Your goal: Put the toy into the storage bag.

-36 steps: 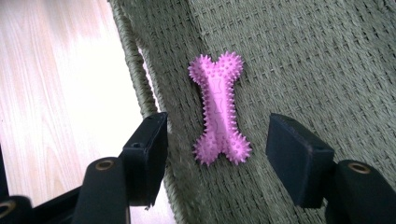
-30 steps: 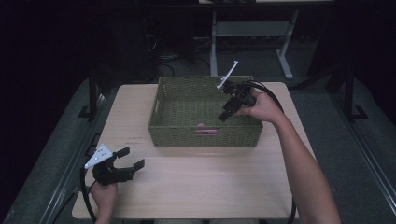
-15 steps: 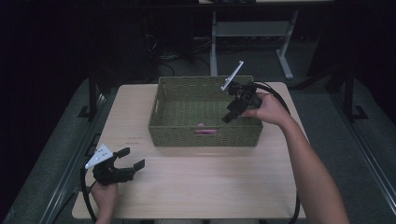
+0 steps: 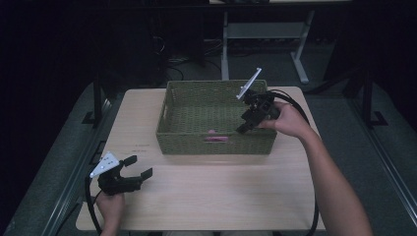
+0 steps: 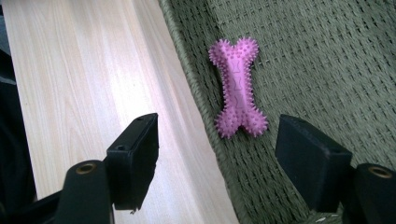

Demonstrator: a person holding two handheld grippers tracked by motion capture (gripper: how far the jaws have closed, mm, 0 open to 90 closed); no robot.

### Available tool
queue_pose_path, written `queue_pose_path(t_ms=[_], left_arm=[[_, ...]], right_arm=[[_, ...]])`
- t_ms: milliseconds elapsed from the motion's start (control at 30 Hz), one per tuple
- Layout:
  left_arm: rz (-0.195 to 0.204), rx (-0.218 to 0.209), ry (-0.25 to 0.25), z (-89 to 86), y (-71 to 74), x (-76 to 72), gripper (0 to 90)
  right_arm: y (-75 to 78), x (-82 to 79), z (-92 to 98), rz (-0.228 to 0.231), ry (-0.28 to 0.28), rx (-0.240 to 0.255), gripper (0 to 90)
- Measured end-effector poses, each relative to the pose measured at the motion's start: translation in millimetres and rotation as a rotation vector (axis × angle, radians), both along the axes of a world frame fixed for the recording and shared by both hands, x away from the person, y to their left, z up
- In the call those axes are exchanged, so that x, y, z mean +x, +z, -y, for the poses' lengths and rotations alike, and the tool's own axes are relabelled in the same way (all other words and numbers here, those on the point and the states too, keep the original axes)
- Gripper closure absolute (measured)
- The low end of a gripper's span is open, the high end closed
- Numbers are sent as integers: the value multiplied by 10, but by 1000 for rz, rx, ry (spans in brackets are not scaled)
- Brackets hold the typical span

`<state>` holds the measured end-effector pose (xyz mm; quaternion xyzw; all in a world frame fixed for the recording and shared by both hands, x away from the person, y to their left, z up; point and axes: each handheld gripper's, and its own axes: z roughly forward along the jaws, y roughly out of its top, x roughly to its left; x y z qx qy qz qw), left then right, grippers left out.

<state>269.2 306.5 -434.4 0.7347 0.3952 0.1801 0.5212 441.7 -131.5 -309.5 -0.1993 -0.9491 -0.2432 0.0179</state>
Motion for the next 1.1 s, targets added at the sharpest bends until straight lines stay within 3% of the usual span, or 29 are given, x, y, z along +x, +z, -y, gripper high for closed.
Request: queue_pose_path(t_ms=[433, 733, 1100], left_arm=[[-3, 6, -3, 17, -3, 1, 139], [-2, 7, -2, 18, -3, 0, 139], [-3, 7, -1, 19, -4, -1, 139]], right_arm=[[-26, -209, 215, 18, -16, 32, 296], [-86, -369, 276, 29, -7, 22, 295], [-122, -538, 355, 45, -2, 49, 299]])
